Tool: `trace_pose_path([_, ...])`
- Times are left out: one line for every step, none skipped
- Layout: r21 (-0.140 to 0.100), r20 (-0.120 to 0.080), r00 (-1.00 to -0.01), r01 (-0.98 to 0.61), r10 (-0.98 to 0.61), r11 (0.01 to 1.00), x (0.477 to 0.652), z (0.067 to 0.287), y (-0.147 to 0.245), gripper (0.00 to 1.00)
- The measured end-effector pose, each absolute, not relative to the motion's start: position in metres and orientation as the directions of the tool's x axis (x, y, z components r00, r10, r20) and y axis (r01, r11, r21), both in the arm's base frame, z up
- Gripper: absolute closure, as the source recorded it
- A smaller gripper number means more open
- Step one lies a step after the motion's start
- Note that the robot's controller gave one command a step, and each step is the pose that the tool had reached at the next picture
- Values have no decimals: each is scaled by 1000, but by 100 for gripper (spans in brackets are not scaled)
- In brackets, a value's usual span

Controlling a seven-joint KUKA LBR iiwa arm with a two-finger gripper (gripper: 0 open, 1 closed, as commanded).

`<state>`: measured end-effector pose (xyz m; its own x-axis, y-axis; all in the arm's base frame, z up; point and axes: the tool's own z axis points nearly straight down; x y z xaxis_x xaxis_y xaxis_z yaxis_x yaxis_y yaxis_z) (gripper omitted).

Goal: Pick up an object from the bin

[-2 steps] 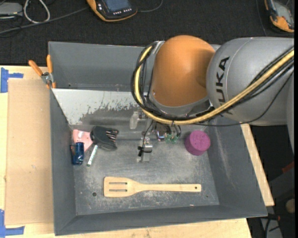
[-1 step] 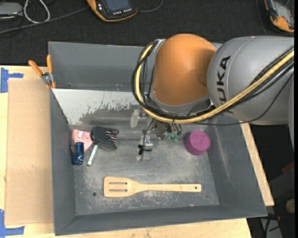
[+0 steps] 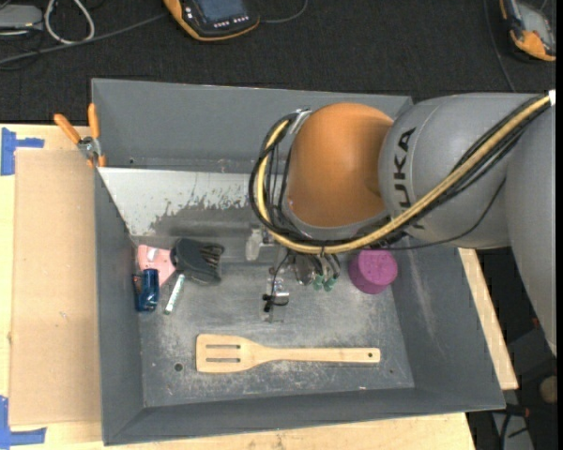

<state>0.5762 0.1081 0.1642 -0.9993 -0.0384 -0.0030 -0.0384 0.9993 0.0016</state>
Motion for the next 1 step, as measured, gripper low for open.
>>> trace_pose_path([2,2,-988,154,154,988,582,133,112,0])
